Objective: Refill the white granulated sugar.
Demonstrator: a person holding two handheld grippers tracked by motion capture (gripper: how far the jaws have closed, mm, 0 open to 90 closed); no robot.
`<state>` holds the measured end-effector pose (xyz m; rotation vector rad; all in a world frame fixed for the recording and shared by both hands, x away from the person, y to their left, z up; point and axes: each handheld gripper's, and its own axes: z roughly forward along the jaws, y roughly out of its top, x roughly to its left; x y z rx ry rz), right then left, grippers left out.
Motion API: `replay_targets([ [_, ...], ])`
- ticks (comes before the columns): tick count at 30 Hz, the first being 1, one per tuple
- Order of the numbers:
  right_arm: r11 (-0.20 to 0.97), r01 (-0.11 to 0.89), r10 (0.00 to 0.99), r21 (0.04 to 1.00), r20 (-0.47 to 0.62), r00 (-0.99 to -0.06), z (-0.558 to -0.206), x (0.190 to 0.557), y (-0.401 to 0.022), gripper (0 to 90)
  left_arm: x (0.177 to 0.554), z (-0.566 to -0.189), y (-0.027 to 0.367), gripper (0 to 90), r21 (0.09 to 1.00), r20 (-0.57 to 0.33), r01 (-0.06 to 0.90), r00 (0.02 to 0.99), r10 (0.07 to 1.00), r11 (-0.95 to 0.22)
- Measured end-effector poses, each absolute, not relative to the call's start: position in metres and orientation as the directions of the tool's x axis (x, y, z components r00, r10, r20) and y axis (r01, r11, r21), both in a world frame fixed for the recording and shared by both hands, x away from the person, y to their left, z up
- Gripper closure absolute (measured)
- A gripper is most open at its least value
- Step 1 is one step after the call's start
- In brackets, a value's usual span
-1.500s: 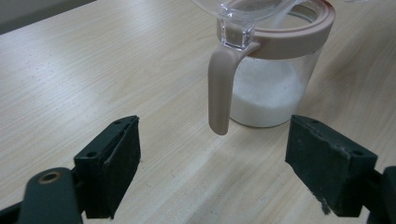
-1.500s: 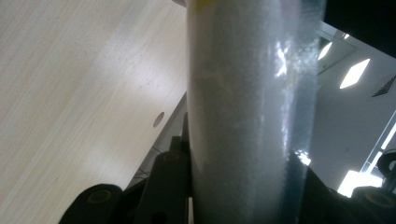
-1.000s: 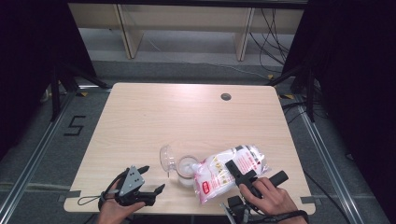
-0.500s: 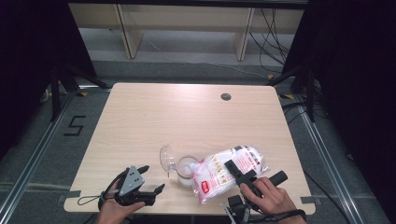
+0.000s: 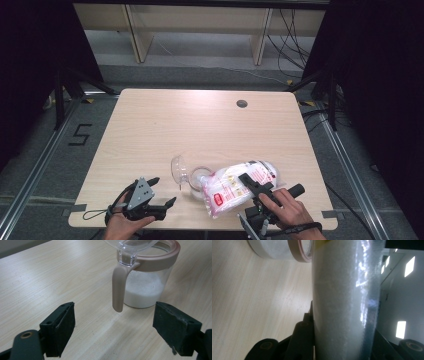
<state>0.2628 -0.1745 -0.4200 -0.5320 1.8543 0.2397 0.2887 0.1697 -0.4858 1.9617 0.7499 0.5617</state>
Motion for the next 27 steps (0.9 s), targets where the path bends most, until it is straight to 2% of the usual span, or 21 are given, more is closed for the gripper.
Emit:
replay_targets([
  [1,0.871,-0.481,-0.249,-0.099,-0.933,-0.258,-0.419,0.264,-0.175,77.1,0.289,-0.486,0.170,17.6,0.884,0.083,0.272,0.709,0.700,-0.381],
  [6,0.888,-0.460,-0.147,0.022,-0.933,-0.328,-0.422,0.269,-0.183,77.2,0.289,-0.486,0.170,17.6,0.883,0.084,0.272,0.711,0.698,-0.383],
  [8,0.882,-0.471,-0.146,0.030,-0.932,-0.331,-0.421,0.271,-0.184,77.2,0.289,-0.486,0.170,17.6,0.883,0.081,0.274,0.710,0.700,-0.380],
  [10,0.888,-0.453,-0.101,0.079,-0.928,-0.360,-0.423,0.271,-0.187,77.2,0.289,-0.485,0.170,17.6,0.883,0.083,0.273,0.711,0.699,-0.382],
  [11,0.885,-0.461,-0.115,0.071,-0.925,-0.362,-0.423,0.272,-0.187,77.3,0.289,-0.486,0.170,17.6,0.884,0.079,0.275,0.708,0.701,-0.377],
  [12,0.886,-0.455,-0.094,0.090,-0.925,-0.367,-0.423,0.273,-0.188,77.3,0.291,-0.485,0.171,17.6,0.880,0.110,0.251,0.718,0.687,-0.402],
  [15,0.884,-0.438,-0.030,0.163,-0.916,-0.400,-0.425,0.275,-0.191,77.3,0.289,-0.486,0.170,17.5,0.884,0.082,0.273,0.709,0.700,-0.380],
  [16,0.876,-0.462,-0.061,0.135,-0.921,-0.384,-0.422,0.277,-0.190,77.3,0.289,-0.486,0.170,17.6,0.883,0.084,0.272,0.710,0.699,-0.382],
  [17,0.881,-0.429,-0.001,0.197,-0.908,-0.419,-0.426,0.277,-0.192,77.4,0.289,-0.486,0.170,17.6,0.883,0.084,0.272,0.710,0.699,-0.382],
  [18,0.881,-0.429,-0.001,0.197,-0.908,-0.419,-0.426,0.277,-0.192,77.4,0.289,-0.486,0.170,17.6,0.884,0.083,0.273,0.709,0.700,-0.381],
  [21,0.871,-0.400,0.068,0.284,-0.877,-0.475,-0.430,0.281,-0.194,77.4,0.289,-0.486,0.170,17.6,0.883,0.084,0.273,0.710,0.700,-0.382],
  [23,0.867,-0.422,0.044,0.266,-0.884,-0.466,-0.428,0.285,-0.195,77.5,0.289,-0.486,0.170,17.6,0.881,0.087,0.272,0.711,0.698,-0.386],
  [24,0.863,-0.394,0.097,0.318,-0.868,-0.488,-0.432,0.287,-0.197,77.5,0.290,-0.486,0.170,17.6,0.885,0.084,0.269,0.711,0.698,-0.380],
  [25,0.861,-0.413,0.074,0.296,-0.877,-0.474,-0.430,0.290,-0.198,77.5,0.289,-0.485,0.170,17.6,0.880,0.087,0.273,0.712,0.697,-0.389],
  [27,0.855,-0.386,0.119,0.346,-0.856,-0.504,-0.432,0.293,-0.200,77.5,0.290,-0.485,0.170,17.6,0.880,0.098,0.263,0.714,0.693,-0.396],
])
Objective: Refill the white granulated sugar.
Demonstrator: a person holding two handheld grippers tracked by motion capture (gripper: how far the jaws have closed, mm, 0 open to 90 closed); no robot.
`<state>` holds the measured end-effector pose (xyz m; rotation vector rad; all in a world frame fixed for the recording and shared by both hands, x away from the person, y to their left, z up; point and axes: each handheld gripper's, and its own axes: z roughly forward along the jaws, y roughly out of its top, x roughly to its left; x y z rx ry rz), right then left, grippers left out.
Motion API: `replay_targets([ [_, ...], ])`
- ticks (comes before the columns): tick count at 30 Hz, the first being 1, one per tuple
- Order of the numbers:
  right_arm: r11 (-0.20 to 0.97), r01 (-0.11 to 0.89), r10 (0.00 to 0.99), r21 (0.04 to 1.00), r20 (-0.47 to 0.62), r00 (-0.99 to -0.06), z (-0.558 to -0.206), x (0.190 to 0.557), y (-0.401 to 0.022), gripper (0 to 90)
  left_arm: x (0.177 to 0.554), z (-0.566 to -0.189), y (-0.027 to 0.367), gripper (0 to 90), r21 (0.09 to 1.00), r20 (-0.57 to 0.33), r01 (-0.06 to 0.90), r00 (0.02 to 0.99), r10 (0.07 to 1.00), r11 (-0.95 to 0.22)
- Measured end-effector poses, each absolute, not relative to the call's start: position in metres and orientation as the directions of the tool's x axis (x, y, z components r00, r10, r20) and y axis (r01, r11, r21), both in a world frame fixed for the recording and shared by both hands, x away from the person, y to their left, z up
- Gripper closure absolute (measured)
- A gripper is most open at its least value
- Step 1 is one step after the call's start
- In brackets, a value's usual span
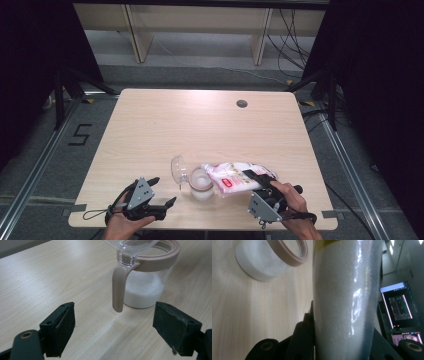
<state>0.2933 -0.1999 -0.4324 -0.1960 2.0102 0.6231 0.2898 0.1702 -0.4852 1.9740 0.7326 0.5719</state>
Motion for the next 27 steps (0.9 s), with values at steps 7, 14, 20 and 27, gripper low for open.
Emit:
replay_targets([
  [7,0.844,-0.291,0.226,0.450,-0.790,-0.570,-0.444,0.305,-0.206,77.8,0.290,-0.485,0.170,17.6,0.880,0.096,0.266,0.713,0.694,-0.394],
  [14,0.758,-0.229,0.358,0.611,-0.683,-0.637,-0.447,0.320,-0.212,78.3,0.289,-0.486,0.170,17.6,0.878,0.093,0.271,0.712,0.696,-0.395],
  [20,0.674,-0.164,0.448,0.721,-0.575,-0.685,-0.453,0.333,-0.213,79.0,0.290,-0.487,0.169,17.5,0.877,0.091,0.272,0.715,0.693,-0.395],
  [27,0.597,-0.101,0.509,0.796,-0.473,-0.719,-0.466,0.346,-0.216,79.1,0.289,-0.486,0.169,17.5,0.878,0.091,0.272,0.711,0.697,-0.393],
])
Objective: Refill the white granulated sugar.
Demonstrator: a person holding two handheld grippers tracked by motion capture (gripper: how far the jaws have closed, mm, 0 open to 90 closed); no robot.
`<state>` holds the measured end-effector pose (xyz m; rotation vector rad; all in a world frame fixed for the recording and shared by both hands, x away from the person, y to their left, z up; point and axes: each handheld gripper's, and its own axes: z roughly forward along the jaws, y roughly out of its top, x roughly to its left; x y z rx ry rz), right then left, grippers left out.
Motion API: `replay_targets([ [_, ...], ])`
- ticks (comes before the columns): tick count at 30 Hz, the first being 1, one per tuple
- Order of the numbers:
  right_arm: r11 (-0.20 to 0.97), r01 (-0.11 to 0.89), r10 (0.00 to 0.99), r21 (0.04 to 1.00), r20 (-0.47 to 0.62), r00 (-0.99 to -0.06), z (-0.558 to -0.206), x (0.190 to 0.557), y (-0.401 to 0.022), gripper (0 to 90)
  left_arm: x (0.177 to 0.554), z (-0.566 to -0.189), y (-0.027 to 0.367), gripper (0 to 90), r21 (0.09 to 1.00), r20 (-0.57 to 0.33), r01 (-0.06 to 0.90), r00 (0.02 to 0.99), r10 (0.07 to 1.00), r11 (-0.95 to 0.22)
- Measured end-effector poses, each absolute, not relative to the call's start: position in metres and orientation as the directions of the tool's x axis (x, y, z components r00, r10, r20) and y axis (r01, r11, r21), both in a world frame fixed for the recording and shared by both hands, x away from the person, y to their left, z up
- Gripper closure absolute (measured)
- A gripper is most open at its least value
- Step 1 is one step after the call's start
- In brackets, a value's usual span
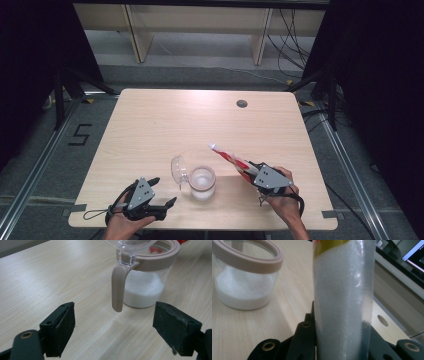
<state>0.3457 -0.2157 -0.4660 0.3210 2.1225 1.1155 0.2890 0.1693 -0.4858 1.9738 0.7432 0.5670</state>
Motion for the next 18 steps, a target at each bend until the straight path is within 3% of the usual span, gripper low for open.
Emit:
replay_targets([
  [18,0.469,0.080,0.659,0.880,-0.288,-0.694,-0.470,0.338,-0.246,78.6,0.289,-0.485,0.170,17.6,0.878,0.096,0.270,0.711,0.697,-0.396],
])
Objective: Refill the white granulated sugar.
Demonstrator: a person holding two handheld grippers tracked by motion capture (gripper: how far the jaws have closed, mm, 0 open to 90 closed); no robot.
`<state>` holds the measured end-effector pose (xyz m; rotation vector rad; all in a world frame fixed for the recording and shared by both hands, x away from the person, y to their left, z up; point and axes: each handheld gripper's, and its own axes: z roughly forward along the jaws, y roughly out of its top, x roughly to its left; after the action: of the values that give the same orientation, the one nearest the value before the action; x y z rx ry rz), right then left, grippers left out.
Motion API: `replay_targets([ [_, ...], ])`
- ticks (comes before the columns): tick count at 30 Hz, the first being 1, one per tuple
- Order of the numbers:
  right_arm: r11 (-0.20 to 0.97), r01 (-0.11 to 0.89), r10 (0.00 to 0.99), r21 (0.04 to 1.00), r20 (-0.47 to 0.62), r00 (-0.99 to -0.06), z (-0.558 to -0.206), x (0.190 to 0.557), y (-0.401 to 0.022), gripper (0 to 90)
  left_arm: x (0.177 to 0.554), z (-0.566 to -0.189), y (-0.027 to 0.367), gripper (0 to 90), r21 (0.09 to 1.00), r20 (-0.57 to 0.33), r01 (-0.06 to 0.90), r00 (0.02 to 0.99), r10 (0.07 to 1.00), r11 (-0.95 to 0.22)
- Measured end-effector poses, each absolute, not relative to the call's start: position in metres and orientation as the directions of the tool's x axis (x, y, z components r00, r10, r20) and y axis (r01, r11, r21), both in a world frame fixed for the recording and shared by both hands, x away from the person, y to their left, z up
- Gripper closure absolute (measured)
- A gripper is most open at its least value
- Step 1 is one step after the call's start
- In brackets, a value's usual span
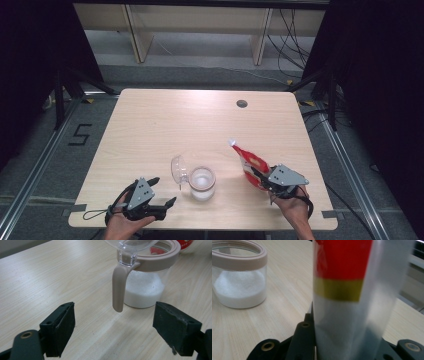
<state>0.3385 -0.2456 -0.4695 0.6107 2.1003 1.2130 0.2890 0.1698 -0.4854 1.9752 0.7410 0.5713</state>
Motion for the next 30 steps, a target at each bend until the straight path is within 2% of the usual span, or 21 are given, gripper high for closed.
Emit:
replay_targets([
  [5,0.439,0.149,0.698,0.886,-0.232,-0.677,-0.471,0.333,-0.253,78.2,0.291,-0.485,0.170,17.6,0.882,0.107,0.249,0.720,0.686,-0.399],
  [8,0.404,0.144,0.721,0.903,-0.218,-0.657,-0.473,0.331,-0.261,77.7,0.289,-0.486,0.169,17.6,0.881,0.087,0.271,0.712,0.696,-0.388],
  [13,0.388,0.153,0.727,0.909,-0.200,-0.657,-0.474,0.329,-0.266,73.7,0.290,-0.486,0.169,17.6,0.879,0.105,0.256,0.718,0.688,-0.402],
  [16,0.377,0.165,0.744,0.911,-0.192,-0.640,-0.473,0.326,-0.266,65.2,0.290,-0.486,0.169,17.6,0.880,0.094,0.268,0.712,0.696,-0.392],
  [18,0.320,0.189,0.775,0.928,-0.142,-0.616,-0.469,0.320,-0.267,58.2,0.290,-0.486,0.169,17.6,0.878,0.094,0.270,0.711,0.697,-0.395],
  [22,0.281,0.235,0.793,0.930,-0.087,-0.603,-0.465,0.309,-0.267,46.4,0.290,-0.486,0.170,17.6,0.877,0.097,0.268,0.715,0.692,-0.399],
  [26,0.255,0.244,0.811,0.935,-0.070,-0.580,-0.462,0.300,-0.267,40.1,0.290,-0.486,0.170,17.6,0.879,0.097,0.268,0.708,0.700,-0.393],
  [30,0.241,0.271,0.832,0.932,-0.055,-0.552,-0.461,0.290,-0.269,38.8,0.290,-0.486,0.170,17.6,0.880,0.091,0.273,0.707,0.701,-0.389],
])
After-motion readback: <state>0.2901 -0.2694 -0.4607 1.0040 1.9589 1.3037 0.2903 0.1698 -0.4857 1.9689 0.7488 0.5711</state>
